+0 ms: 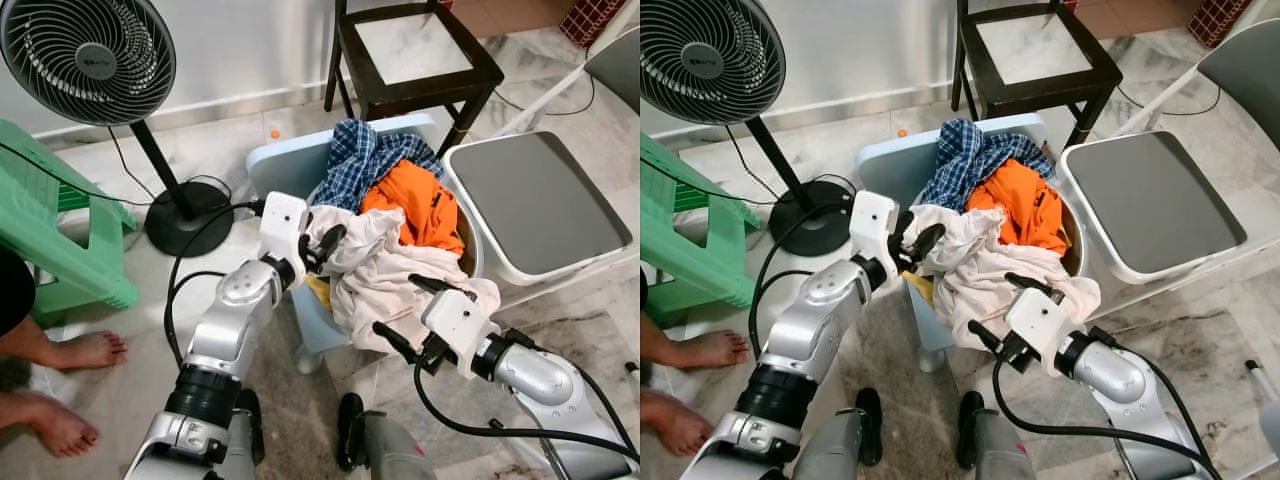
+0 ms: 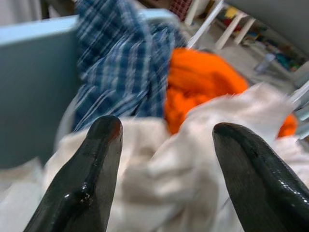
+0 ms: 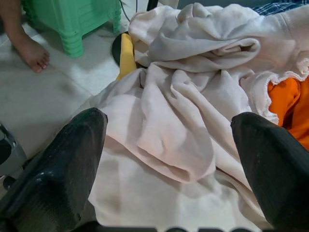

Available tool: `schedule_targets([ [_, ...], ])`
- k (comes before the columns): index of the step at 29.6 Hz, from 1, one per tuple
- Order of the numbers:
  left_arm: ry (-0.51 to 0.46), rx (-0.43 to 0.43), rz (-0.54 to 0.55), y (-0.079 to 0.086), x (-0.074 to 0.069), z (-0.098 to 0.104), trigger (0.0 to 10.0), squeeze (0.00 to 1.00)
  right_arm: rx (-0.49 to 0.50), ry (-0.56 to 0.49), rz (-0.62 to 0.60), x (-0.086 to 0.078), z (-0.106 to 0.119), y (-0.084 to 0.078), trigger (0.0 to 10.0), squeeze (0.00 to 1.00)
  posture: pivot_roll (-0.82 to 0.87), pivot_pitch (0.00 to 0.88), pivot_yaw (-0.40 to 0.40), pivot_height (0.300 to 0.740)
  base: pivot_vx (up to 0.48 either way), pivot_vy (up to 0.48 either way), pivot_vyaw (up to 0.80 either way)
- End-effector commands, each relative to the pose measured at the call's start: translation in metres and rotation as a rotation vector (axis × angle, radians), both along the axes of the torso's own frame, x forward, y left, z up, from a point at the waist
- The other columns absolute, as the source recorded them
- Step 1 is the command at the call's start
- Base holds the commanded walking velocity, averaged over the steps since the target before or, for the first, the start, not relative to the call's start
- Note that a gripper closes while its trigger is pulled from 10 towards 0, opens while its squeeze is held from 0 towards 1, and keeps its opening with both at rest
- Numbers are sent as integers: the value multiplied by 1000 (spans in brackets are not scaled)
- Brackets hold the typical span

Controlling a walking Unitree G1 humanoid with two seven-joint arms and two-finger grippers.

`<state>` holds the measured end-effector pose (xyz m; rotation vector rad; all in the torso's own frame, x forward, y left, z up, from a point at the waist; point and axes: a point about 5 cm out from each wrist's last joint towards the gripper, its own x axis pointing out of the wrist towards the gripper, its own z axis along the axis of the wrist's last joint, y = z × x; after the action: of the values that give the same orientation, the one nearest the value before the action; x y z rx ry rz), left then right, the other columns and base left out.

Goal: Hang hanger

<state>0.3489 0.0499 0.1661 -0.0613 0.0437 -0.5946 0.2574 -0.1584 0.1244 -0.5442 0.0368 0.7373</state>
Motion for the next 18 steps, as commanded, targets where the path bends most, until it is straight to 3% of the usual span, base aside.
schedule_targets([
  [1,-10,2,-27,-11,-1,3,10000,1000,-10,10,17,-6,-4,3,10000,780,48,363,-67,740,0,0,0],
  [9,-41,-21,-90,-31,-6,15,10000,1000,-11,4,8,-7,-5,4,10000,780,41,364,-60,740,0,0,0],
  [18,0,33,-123,-36,-10,-2,10000,1000,-11,-3,9,-7,-5,7,10000,784,38,369,-63,740,0,0,0],
])
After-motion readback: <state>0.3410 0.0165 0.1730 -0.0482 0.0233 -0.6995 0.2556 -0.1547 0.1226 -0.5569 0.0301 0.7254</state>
